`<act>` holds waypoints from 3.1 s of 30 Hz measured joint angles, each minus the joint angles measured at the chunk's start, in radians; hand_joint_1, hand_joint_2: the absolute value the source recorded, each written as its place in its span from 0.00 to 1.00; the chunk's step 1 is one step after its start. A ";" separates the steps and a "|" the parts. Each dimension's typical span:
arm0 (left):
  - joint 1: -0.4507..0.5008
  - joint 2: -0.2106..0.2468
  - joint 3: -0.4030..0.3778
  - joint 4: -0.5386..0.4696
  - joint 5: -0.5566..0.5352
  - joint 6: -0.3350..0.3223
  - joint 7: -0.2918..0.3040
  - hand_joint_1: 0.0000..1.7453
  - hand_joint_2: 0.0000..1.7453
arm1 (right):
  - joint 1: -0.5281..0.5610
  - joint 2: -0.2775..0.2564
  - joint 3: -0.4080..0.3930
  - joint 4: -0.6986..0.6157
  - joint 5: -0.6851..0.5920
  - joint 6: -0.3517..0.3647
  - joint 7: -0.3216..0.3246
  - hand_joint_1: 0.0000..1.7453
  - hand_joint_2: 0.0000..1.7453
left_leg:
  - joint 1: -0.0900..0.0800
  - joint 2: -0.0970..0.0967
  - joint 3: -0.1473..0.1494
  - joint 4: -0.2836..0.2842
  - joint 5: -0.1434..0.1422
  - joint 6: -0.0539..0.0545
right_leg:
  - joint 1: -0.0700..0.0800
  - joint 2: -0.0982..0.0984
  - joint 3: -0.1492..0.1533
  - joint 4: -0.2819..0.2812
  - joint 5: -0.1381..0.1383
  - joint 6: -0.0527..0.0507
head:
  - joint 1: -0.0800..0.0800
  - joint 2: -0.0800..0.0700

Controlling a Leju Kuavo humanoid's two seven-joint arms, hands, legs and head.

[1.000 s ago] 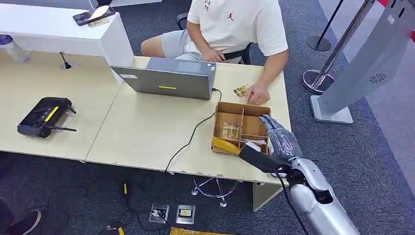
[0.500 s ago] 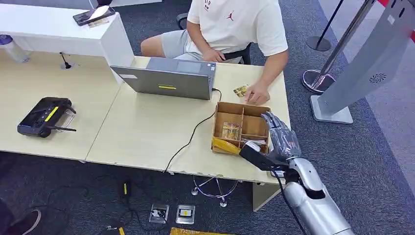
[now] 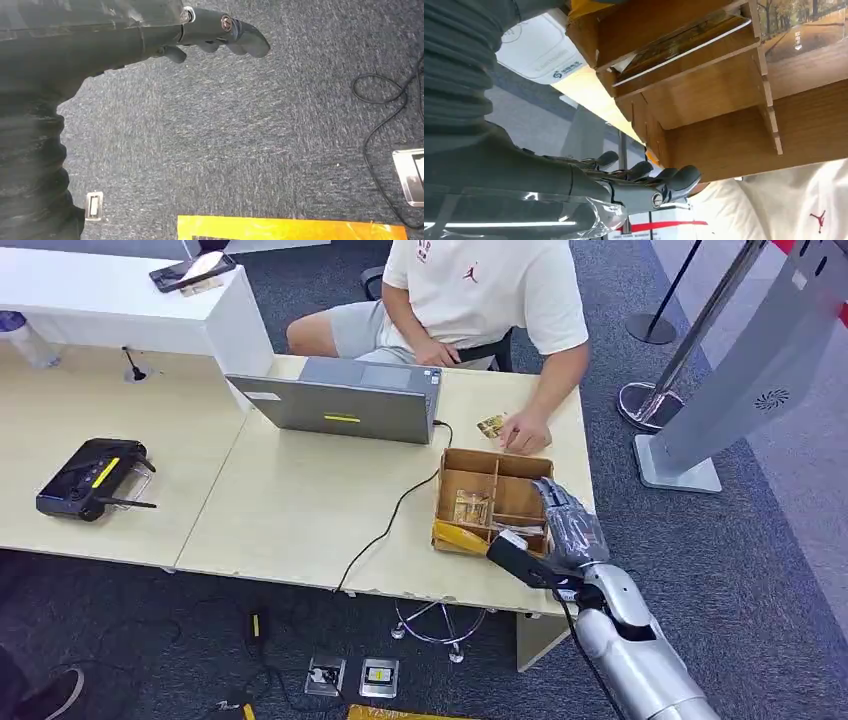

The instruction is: Pass the card to the sensor for recognition and then transmit it.

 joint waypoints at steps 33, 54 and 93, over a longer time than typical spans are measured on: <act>0.000 0.000 0.000 0.000 0.017 0.003 -0.013 0.00 1.00 | -0.031 0.036 0.005 0.035 -0.055 -0.015 -0.067 0.00 1.00 | 0.000 0.000 0.000 0.000 0.000 0.000 | 0.000 0.000 0.000 0.000 0.000 0.000 | 0.000 0.000; 0.000 0.000 0.000 0.000 0.026 0.005 -0.014 0.00 1.00 | -0.034 0.035 0.006 0.063 -0.061 0.013 -0.064 1.00 1.00 | 0.000 0.000 0.000 0.000 0.000 0.000 | 0.000 0.000 0.000 0.000 0.000 0.000 | 0.000 0.000; 0.001 0.000 -0.022 0.000 0.017 0.016 -0.037 0.00 1.00 | -0.165 0.010 -0.056 -0.040 -0.168 -0.046 -0.084 0.96 1.00 | 0.000 0.001 0.001 0.000 0.000 0.000 | 0.000 0.002 0.000 0.000 0.001 0.000 | 0.000 0.000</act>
